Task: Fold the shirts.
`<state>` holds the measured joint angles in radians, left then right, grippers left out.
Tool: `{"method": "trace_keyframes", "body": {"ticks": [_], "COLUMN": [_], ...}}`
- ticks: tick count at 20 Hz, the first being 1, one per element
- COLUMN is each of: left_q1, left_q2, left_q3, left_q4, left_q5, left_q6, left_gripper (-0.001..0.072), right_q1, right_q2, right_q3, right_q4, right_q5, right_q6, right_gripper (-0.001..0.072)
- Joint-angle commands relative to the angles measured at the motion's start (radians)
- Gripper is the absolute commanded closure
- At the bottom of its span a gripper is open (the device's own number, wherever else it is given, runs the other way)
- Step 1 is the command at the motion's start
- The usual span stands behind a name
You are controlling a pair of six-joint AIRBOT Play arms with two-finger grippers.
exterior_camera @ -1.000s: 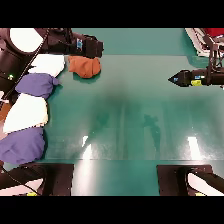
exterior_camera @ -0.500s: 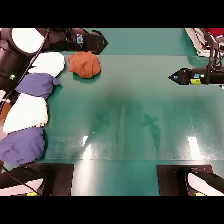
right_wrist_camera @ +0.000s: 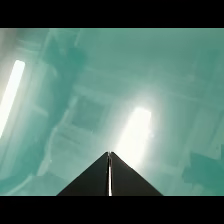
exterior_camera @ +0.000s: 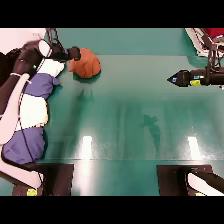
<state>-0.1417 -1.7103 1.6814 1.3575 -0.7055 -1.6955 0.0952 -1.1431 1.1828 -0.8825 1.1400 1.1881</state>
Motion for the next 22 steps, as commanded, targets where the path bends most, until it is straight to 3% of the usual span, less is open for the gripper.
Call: {"method": "trace_keyframes", "body": {"ticks": [1, 6, 7, 8, 9, 12, 16, 18, 22], "left_q1": [0.034, 0.032, 0.032, 0.032, 0.032, 0.025, -0.06, -0.137, -0.319], "left_q2": [-0.138, -0.182, -0.181, -0.181, -0.176, -0.126, 0.143, 0.282, 0.434], "left_q3": [0.015, 0.041, 0.063, 0.097, 0.145, 0.351, 0.449, 0.449, 0.403], "left_q4": [-0.033, -0.034, -0.034, -0.034, -0.033, -0.031, -0.061, -0.084, -0.089], "left_q5": [0.06, 0.156, 0.148, 0.119, 0.069, -0.086, -0.075, -0.135, -0.407], "left_q6": [0.012, 0.012, 0.012, 0.013, 0.023, 0.092, 0.325, 0.414, 0.44], "left_gripper": [0.0128, 0.0143, 0.0312, 0.0592, 0.0685, 0.0685, 0.0684, 0.0684, 0.0684], "right_q1": [0.001, 0.001, 0.001, 0.001, 0.001, -0.013, -0.092, -0.131, -0.163], "right_q2": [0.0, 0.0, 0.0, 0.003, 0.014, 0.067, 0.146, 0.169, 0.226], "right_q3": [0.0, 0.0, 0.0, 0.0, 0.001, 0.081, 0.297, 0.385, 0.433], "right_q4": [0.001, 0.0, 0.001, 0.001, 0.001, -0.016, -0.029, -0.029, -0.032], "right_q5": [0.031, 0.047, 0.045, 0.045, 0.047, 0.045, -0.002, -0.008, -0.004], "right_q6": [0.001, 0.001, 0.001, 0.001, 0.002, 0.001, 0.008, 0.008, 0.008], "right_gripper": [0.0697, 0.0697, 0.0697, 0.0697, 0.0697, 0.0697, 0.0697, 0.0697, 0.0697]}}
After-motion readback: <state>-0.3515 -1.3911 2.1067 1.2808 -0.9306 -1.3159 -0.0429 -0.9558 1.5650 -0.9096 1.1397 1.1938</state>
